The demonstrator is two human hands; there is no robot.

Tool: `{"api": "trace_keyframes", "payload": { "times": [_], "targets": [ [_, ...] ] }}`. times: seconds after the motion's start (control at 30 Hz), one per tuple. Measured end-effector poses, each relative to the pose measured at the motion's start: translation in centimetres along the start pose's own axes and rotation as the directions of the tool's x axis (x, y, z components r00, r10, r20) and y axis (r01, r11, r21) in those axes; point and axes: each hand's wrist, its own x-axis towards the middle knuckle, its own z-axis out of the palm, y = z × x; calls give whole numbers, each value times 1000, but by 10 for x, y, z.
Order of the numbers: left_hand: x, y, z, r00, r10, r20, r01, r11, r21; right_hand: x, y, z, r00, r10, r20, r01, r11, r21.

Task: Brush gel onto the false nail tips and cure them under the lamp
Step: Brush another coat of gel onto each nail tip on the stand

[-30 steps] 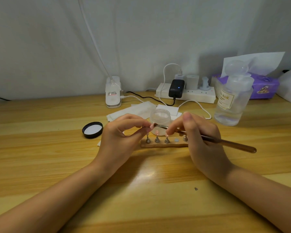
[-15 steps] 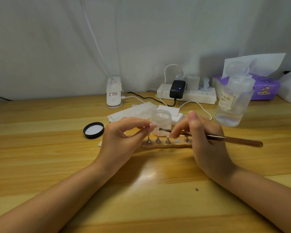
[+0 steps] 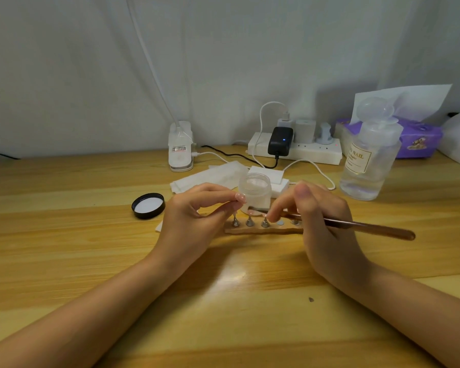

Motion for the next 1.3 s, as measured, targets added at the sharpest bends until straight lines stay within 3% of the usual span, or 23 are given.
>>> {"api": "trace_keyframes", "payload": {
  "times": [0.27,1.1,1.3],
  "targets": [
    [0,1,0,1000,8,5,-8,1000,7,4,0,3,990,-139,36,142,987,-78],
    [0,-1,1,1000,2,-4,-2,1000,30,2,-1,1,998,-62,8,63,996,-56],
    [1,-1,1,1000,13,-3,-13,998,58,4,0,4,991,-109,78,119,984,-131]
  ]
}}
